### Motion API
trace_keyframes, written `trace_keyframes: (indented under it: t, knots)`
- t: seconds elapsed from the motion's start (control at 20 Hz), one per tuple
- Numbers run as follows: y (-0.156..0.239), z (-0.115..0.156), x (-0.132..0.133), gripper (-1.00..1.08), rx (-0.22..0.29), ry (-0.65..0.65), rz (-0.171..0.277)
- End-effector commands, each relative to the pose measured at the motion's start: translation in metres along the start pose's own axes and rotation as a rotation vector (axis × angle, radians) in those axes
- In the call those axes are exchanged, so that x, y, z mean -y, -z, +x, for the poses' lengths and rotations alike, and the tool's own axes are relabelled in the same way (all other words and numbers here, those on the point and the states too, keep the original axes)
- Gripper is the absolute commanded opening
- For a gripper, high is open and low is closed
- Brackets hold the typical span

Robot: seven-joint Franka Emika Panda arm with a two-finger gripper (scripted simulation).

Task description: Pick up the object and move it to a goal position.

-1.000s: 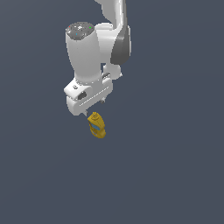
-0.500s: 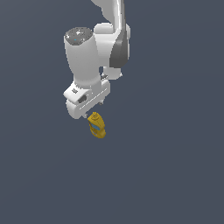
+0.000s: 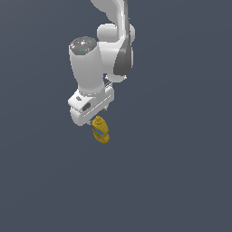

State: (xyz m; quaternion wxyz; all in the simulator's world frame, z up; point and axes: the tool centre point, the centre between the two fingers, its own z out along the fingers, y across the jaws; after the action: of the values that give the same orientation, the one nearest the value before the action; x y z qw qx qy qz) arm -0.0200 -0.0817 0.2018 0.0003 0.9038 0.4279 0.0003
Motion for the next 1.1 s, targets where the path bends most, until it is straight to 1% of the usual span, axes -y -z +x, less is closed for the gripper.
trace_keyframes:
  t: [0.0, 0.2, 0.4, 0.45, 1.05]
  knots:
    - [-0.013, 0.000, 0.001, 1.00, 0.001, 0.001, 0.001]
    - [-0.027, -0.001, 0.001, 1.00, 0.000, 0.002, 0.001]
    - [-0.031, 0.000, 0.000, 1.00, 0.000, 0.003, 0.001]
    - [-0.031, 0.000, 0.000, -1.00, 0.000, 0.003, 0.001]
    - [-0.030, 0.000, -0.001, -1.00, 0.000, 0.003, 0.001]
